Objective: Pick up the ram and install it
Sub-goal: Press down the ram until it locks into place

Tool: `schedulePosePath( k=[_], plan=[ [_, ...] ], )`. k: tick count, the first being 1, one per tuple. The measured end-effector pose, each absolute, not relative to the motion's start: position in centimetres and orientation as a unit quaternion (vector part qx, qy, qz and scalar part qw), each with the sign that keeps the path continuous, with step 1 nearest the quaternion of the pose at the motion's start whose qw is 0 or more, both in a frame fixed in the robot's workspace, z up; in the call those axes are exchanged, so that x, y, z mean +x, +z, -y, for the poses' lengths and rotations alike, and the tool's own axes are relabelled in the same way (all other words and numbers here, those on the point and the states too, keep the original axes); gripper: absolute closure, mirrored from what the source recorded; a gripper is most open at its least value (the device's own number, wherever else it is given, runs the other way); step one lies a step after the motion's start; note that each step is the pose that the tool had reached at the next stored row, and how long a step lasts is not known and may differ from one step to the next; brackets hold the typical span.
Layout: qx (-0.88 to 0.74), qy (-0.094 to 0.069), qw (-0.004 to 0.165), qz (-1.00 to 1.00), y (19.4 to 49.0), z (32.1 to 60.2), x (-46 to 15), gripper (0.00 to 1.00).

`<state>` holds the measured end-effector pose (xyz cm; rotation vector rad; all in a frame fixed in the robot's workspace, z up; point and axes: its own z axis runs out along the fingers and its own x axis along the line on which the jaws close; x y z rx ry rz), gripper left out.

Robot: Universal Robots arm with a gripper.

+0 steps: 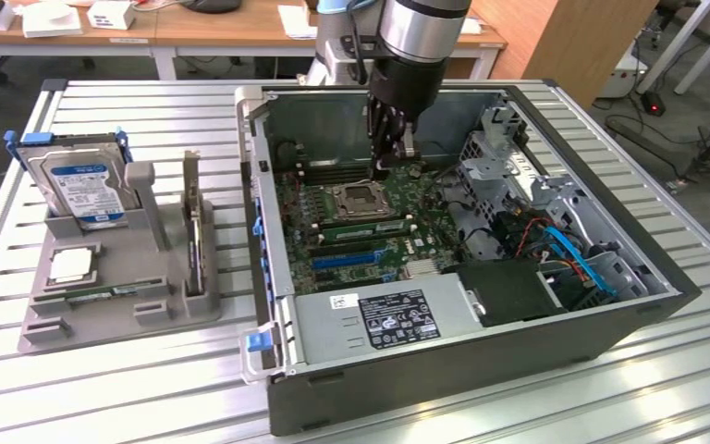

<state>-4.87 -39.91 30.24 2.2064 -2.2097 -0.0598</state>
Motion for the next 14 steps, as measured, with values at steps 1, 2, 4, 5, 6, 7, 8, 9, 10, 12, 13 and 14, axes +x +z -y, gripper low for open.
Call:
schedulePosePath(
  k=[1,2,4,5,6,7,8,9,10,12,13,14],
  plan=[
    [0.706,-0.019,0.009,0.707,30.20,39.91,-4.87,0.91],
    [0.706,-0.019,0.009,0.707,30.20,39.91,-4.87,0.91],
    [0.706,-0.019,0.009,0.707,30.20,39.91,-4.87,0.91],
    [0.706,-0.019,0.009,0.707,30.19,39.91,-4.87,0.91],
    [0.706,-0.019,0.009,0.707,30.18,39.91,-4.87,0.91],
    [0.706,-0.019,0.009,0.707,30.17,39.91,-4.87,0.91],
    [0.706,-0.019,0.009,0.707,30.16,39.91,-4.87,0.91],
    [0.706,-0.019,0.009,0.707,30.11,39.91,-4.87,0.91],
    [0.706,-0.019,0.009,0.707,30.05,39.91,-4.87,0.91],
    [0.706,-0.019,0.009,0.707,29.93,39.91,-4.87,0.91],
    [0.706,-0.019,0.009,0.707,29.87,39.91,-4.87,0.91],
    [0.706,-0.019,0.009,0.707,29.84,39.91,-4.87,0.91]
  ],
)
